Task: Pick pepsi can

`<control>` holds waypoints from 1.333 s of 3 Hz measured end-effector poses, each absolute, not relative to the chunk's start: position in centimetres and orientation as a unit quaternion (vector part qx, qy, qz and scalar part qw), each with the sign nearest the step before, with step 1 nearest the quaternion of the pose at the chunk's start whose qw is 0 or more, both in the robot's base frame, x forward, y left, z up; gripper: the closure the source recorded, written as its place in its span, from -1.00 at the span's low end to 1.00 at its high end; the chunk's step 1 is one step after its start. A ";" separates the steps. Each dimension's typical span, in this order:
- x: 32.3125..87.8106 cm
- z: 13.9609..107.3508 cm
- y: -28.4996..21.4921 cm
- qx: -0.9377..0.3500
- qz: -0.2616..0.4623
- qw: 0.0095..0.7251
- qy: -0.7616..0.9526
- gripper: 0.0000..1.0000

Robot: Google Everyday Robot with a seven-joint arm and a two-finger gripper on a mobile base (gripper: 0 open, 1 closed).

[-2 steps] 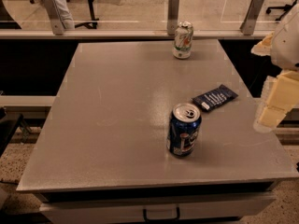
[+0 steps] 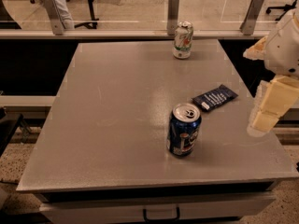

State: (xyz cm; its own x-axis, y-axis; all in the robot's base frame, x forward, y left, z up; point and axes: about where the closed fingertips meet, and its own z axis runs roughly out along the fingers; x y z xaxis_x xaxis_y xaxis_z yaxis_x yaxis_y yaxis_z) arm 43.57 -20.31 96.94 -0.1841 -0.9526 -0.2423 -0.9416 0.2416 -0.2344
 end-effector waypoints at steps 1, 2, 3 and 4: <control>42.8 95.4 -18.2 -0.633 0.018 0.179 0.753 -1.00; 42.4 93.8 -16.1 -0.648 0.046 0.184 0.737 -1.00; 42.1 92.8 -14.4 -0.657 0.067 0.195 0.725 -1.00; 42.4 91.9 -12.8 -0.663 0.082 0.207 0.715 -1.00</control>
Offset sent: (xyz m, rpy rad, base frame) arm -0.0171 0.0661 -0.0558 0.1573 0.0883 0.1758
